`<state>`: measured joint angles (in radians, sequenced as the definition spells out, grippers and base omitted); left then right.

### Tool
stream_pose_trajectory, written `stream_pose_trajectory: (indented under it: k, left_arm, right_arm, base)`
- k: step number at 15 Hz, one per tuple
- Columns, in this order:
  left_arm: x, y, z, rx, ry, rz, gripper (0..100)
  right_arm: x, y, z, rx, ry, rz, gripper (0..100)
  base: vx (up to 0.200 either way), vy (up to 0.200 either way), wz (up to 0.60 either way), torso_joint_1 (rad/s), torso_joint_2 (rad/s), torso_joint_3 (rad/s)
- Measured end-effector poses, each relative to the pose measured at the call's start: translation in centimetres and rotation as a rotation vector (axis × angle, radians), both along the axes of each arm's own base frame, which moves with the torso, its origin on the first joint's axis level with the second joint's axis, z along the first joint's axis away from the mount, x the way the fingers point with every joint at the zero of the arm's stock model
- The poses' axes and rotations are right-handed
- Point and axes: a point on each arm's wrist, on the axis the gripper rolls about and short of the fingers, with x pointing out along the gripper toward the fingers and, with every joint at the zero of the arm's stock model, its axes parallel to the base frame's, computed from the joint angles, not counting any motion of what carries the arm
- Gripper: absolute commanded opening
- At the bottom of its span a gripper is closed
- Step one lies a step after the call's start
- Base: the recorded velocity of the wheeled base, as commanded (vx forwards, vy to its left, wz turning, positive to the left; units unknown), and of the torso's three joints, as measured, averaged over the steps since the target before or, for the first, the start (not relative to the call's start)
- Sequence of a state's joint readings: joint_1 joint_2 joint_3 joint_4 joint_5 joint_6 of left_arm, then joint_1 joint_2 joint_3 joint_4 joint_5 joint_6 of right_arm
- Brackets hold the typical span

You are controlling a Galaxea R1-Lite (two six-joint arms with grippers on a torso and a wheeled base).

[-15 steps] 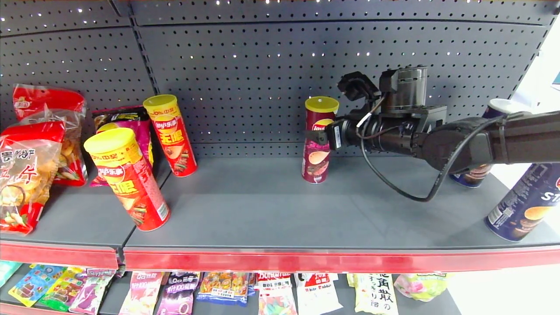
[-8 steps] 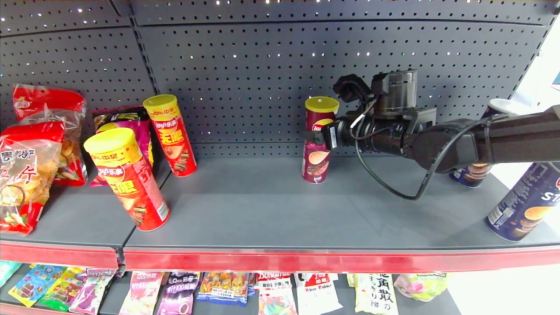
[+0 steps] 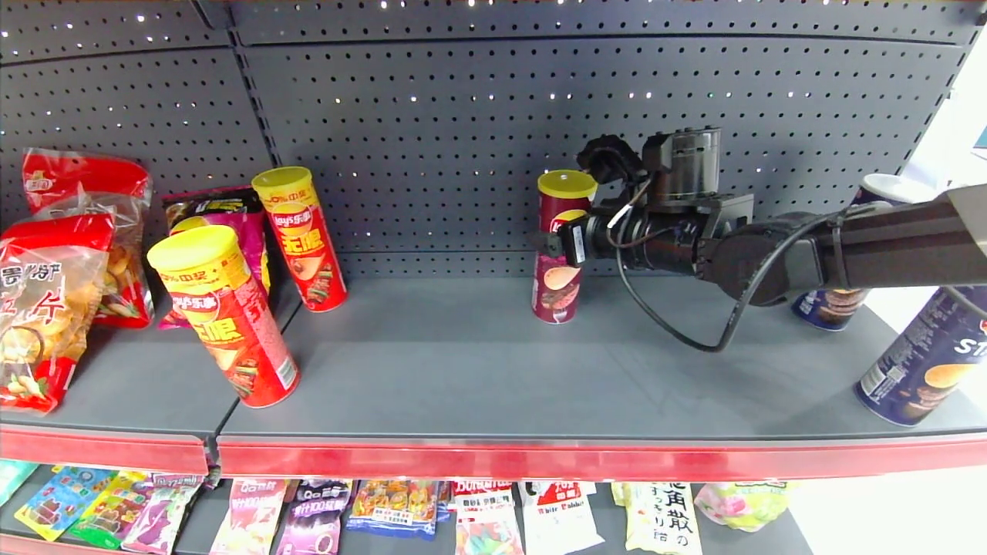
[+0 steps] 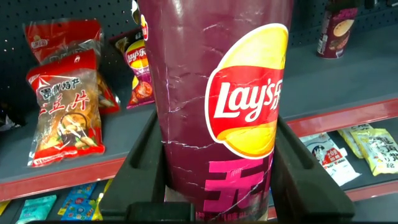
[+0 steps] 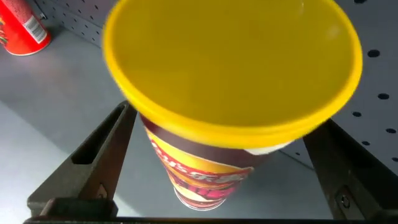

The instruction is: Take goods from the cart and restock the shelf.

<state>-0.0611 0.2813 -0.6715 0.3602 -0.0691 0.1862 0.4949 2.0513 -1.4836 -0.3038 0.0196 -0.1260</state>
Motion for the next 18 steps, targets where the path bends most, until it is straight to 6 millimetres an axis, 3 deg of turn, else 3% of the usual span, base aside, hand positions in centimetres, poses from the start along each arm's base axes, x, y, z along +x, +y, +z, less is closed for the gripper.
stream_pose_trajectory:
  k: [5,8,13,18]
  left_arm:
    - [0.0,0.0,0.0,-0.001,-0.001,0.0,0]
    - [-0.2,0.0,-0.2,-0.001,-0.004,0.001,0]
    - [-0.4,0.0,-0.7,-0.001,-0.007,0.001,0]
    - [-0.3,0.0,-0.9,-0.001,-0.001,0.002,0]
  right_arm:
    - [-0.1,0.1,-0.5,-0.006,0.008,-0.01,0]
    - [-1.1,0.4,0.2,-0.017,-0.001,-0.056,0]
    - [-5.6,0.2,3.3,-0.01,-0.056,-0.155,0]
    - [-10.8,-0.1,3.0,-0.002,-0.024,-0.248,0]
  base:
    - [0.0,0.0,0.0,0.0,0.0,0.0]
    - [0.0,0.0,0.0,0.0,0.0,0.0]
    - [0.0,0.0,0.0,0.0,0.0,0.0]
    - [0.0,0.0,0.0,0.0,0.0,0.0]
